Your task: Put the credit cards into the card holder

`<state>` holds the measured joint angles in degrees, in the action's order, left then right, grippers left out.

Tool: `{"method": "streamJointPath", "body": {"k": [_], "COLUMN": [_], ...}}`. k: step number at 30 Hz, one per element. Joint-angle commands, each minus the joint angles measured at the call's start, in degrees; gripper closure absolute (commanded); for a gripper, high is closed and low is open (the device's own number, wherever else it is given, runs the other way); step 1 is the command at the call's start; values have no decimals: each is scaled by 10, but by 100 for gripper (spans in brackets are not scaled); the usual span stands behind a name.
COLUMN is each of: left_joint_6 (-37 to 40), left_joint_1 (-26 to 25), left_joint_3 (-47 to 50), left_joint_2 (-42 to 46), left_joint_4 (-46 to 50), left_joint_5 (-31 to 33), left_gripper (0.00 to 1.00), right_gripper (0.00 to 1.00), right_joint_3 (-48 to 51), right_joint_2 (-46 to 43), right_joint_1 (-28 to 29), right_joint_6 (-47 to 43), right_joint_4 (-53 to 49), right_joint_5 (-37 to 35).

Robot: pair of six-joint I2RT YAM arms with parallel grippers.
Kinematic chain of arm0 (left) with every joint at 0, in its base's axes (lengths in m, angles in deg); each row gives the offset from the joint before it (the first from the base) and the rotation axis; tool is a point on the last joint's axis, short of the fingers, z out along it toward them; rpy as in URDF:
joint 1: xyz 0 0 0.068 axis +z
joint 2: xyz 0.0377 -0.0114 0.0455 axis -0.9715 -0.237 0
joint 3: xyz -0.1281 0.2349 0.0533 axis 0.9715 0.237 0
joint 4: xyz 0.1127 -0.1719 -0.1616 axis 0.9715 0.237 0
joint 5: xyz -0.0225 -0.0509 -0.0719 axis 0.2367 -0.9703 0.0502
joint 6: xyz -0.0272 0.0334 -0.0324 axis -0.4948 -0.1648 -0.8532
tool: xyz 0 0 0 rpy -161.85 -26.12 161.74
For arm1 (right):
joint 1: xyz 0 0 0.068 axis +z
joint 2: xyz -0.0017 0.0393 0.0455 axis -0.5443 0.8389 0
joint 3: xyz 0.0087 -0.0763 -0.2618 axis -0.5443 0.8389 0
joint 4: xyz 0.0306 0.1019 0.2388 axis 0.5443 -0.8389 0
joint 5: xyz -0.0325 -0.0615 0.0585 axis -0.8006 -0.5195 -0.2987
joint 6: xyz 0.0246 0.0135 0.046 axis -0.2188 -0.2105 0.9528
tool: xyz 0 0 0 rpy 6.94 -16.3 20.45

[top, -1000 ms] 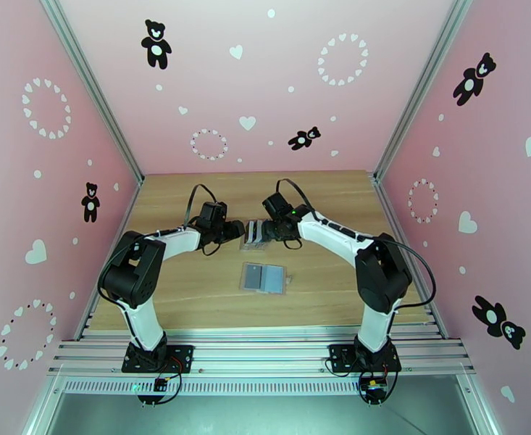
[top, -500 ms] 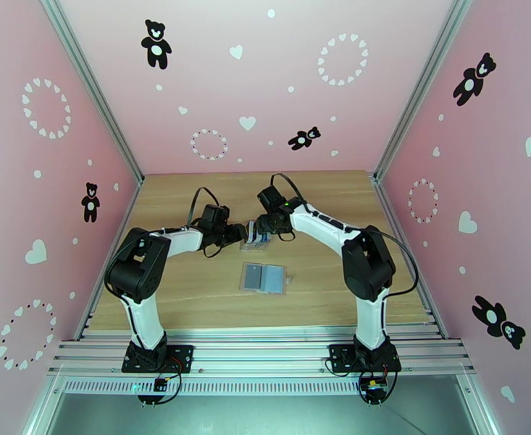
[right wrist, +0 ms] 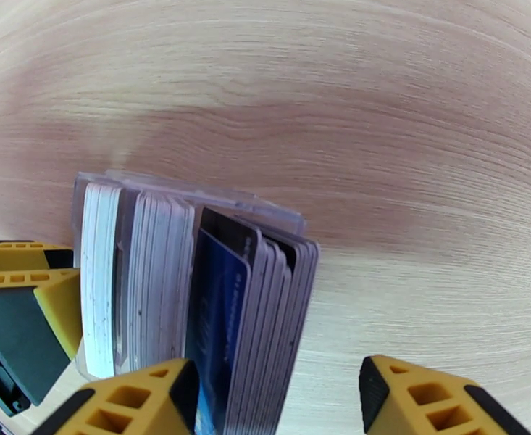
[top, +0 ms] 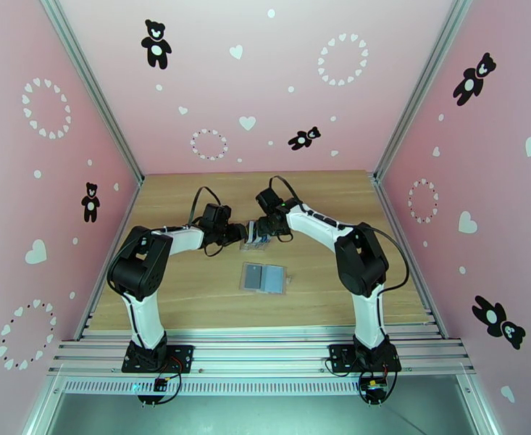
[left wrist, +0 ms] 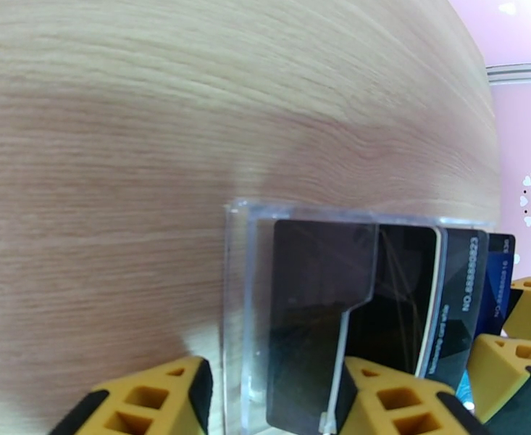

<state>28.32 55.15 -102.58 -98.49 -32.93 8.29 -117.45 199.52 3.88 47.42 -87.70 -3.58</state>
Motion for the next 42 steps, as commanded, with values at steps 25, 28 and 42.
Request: {"method": "streamJointPath", "body": {"k": [25,28,42], "left_joint_6": [0,0,1], "left_joint_1": [1,1,1], "left_joint_3": [-15,-15,-16], "left_joint_2": [-18,-16,-17], "left_joint_4": [35,35,39], "left_joint_5": [6,6,7], "left_gripper": [50,50,52], "right_gripper": [39,39,43], "right_joint_3": [-14,-15,-25], "right_joint_2": [-11,-16,-25], "right_joint_1": [-7,-7,-7], "right_joint_6": [-28,-29,-37], "right_joint_4": [-44,-47,-63], "right_joint_5": [-50,-54,-69]}}
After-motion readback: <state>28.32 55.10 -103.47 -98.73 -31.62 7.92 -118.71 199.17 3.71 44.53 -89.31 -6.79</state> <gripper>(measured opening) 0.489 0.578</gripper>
